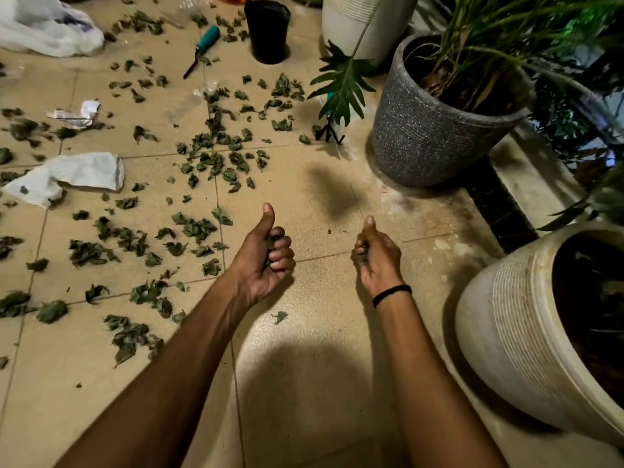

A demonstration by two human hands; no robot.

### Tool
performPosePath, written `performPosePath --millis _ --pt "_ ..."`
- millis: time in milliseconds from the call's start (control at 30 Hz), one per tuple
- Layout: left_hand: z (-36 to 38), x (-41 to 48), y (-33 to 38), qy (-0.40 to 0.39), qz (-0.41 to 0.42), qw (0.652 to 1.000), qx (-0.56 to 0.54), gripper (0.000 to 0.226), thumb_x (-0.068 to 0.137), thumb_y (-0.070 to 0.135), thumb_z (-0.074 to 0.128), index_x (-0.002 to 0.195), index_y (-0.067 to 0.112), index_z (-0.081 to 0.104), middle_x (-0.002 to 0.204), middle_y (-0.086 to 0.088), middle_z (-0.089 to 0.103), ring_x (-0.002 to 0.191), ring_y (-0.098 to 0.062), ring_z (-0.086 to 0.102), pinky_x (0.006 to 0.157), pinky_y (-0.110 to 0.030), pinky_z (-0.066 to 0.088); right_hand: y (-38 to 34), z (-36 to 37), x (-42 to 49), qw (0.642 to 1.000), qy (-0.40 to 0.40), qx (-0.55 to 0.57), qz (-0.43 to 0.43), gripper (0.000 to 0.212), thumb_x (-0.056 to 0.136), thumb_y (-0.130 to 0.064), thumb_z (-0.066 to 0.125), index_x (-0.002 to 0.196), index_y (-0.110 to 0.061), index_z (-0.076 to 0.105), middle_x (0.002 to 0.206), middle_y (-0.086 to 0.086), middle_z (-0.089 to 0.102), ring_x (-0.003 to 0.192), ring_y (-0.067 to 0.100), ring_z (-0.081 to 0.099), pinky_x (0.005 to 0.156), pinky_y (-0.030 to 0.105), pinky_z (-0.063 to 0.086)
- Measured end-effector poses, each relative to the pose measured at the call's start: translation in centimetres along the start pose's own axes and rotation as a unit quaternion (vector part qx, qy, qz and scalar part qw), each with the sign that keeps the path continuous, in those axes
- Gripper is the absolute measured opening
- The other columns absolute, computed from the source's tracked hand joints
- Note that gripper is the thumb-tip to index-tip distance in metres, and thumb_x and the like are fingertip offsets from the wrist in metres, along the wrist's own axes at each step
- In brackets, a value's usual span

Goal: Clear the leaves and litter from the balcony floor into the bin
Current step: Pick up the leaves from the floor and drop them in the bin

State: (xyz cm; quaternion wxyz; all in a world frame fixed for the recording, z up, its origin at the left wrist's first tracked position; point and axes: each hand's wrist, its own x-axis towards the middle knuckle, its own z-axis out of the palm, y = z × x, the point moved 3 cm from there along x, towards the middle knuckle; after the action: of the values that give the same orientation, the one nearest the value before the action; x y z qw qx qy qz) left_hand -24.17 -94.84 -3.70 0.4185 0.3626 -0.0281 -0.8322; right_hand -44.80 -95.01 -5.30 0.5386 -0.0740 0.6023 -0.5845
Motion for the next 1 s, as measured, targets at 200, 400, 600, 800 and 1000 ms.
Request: performPosePath --millis 200,400,600,800,1000 --pt "-0.1 0.6 -2.1 0.062 0.03 0.986 0.15 0.05 0.076 0.058 0.078 0.076 0.014 0.054 0.059 0.001 0.048 0.045 -0.009 0.04 0.039 -0.019 0.037 0.3 1.2 1.0 0.845 0.019 -0.457 -0.278 0.018 0.086 -0.017 0.075 0.077 -0.029 0.065 0.081 -0.005 0.056 0.073 0.004 0.053 0.072 0.01 0.042" --pt "3.9 2.0 -1.9 0.105 0.334 0.758 0.551 0.028 0.096 0.024 0.069 0.115 0.003 0.065 0.088 -0.006 0.07 0.065 0.014 0.06 0.059 -0.003 0.043 1.4 1.5 1.5 0.762 0.013 -0.557 -0.33 0.017 0.1 -0.013 0.053 0.099 -0.008 0.07 0.104 0.003 0.054 0.085 0.011 0.05 0.078 0.013 0.038" --pt "4.0 8.0 -3.1 0.107 0.345 0.415 0.835 0.02 0.101 0.034 0.058 0.103 0.014 0.063 0.095 -0.01 0.06 0.079 -0.032 0.063 0.059 -0.034 0.042 0.3 0.5 1.9 0.972 0.022 -0.194 -0.129 0.019 0.1 -0.02 0.053 0.085 -0.016 0.064 0.073 0.0 0.059 0.06 0.012 0.05 0.052 0.023 0.043" --pt "3.6 8.6 -3.7 0.146 0.388 0.482 0.772 0.009 0.101 0.015 0.056 0.102 0.008 0.061 0.101 -0.013 0.063 0.085 -0.03 0.061 0.068 -0.037 0.044 0.2 -0.6 1.3 0.982 0.032 -0.141 -0.121 0.008 0.094 -0.011 0.062 0.09 -0.014 0.068 0.08 0.0 0.068 0.066 0.011 0.059 0.057 0.02 0.048" --pt "1.0 5.2 -2.2 0.223 0.249 0.867 0.369 0.026 0.105 0.026 0.049 0.095 0.007 0.064 0.078 -0.004 0.065 0.066 -0.019 0.059 0.061 -0.031 0.047 0.7 1.1 2.0 0.858 0.005 -0.438 -0.268 0.016 0.086 -0.02 0.073 0.1 -0.013 0.077 0.098 -0.001 0.067 0.09 0.008 0.061 0.082 0.012 0.041"
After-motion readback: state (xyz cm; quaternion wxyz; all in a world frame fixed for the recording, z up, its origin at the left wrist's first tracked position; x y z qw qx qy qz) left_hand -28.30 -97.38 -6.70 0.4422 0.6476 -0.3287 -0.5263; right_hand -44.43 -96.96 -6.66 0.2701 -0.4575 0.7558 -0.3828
